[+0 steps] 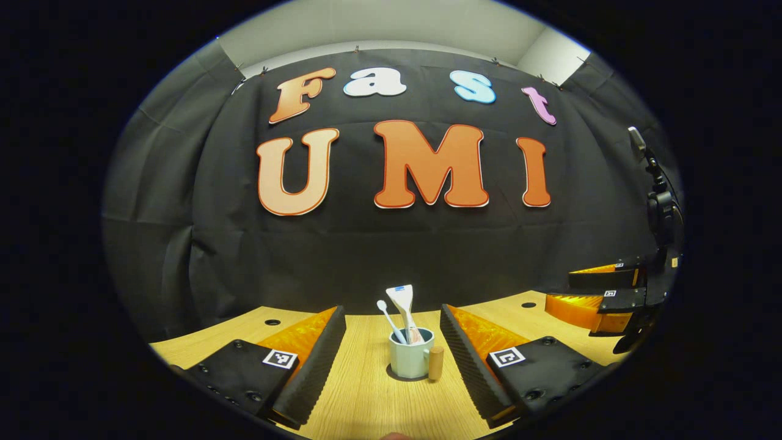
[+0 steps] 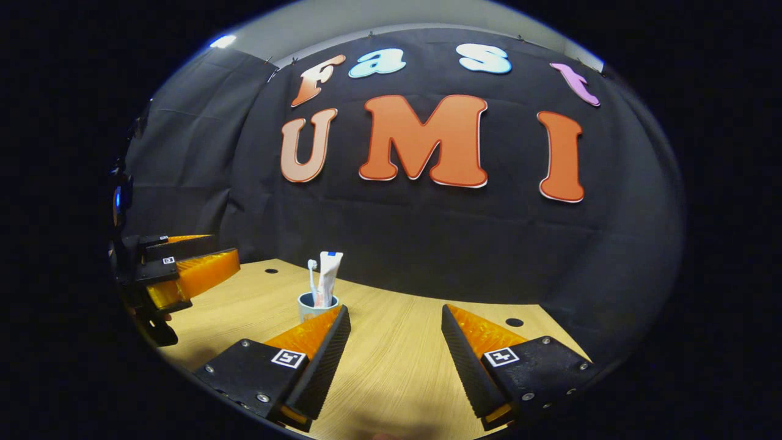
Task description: Put the toothbrush and toothpaste on the desktop into the cup, then pick up the cup and place it on the coaster on the desktop.
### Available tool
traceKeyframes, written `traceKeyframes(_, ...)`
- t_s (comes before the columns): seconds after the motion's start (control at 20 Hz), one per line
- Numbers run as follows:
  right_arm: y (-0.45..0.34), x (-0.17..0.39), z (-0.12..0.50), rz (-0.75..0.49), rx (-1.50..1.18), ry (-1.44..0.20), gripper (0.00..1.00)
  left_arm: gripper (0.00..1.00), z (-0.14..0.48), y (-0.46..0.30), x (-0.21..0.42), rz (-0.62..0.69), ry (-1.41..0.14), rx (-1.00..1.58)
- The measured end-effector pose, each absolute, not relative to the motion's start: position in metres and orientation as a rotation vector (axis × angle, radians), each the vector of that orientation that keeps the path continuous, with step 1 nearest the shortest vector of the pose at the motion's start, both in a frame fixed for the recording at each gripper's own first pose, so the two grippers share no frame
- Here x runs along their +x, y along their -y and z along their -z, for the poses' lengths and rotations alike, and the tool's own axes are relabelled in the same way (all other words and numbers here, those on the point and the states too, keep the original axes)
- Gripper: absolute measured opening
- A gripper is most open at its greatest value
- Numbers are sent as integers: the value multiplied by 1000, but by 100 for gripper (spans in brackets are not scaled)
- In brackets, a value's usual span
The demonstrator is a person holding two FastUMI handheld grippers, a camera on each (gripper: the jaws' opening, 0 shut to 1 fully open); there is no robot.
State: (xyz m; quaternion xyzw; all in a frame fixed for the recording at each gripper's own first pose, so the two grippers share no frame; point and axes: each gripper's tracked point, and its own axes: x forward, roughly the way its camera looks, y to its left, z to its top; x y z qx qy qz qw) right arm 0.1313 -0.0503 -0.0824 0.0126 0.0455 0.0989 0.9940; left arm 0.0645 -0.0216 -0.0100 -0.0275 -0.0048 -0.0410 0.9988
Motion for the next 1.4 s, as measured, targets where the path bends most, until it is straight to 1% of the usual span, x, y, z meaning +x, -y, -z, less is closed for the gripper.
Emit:
traceKeyframes(0.1, 59, 129, 84, -163, 37, -71, 90, 100, 12, 24, 64, 74, 18, -49)
traceKeyframes(0.15, 61, 128, 81, -159, 54, -61, 90, 98, 12, 25, 64, 69, 29, -43)
traceKeyframes(0.25, 66, 128, 82, -149, 75, -54, 90, 100, 14, 27, 64, 56, 34, -33)
traceKeyframes(0.55, 85, 125, 79, -97, 34, -17, 90, 100, 9, 29, 65, 37, 66, -33)
traceKeyframes(0.7, 86, 122, 77, -97, 29, -6, 90, 100, 10, 29, 66, 34, 66, -33)
traceKeyframes(0.75, 84, 122, 77, -100, 28, -6, 90, 98, 10, 28, 65, 29, 68, -33)
traceKeyframes(0.8, 86, 123, 77, -98, 25, -5, 90, 100, 10, 26, 65, 26, 68, -30)
traceKeyframes(1.0, 84, 122, 80, -103, 27, -8, 90, 100, 12, 22, 66, 8, 72, -9)
traceKeyframes(1.05, 84, 122, 81, -103, 26, -9, 90, 98, 12, 22, 67, 6, 71, -9)
traceKeyframes(1.15, 85, 122, 81, -102, 26, -10, 90, 100, 10, 21, 66, 4, 77, -9)
traceKeyframes(1.4, 86, 119, 81, -107, 21, -8, 90, 100, 2, 27, 65, 12, 103, -5)
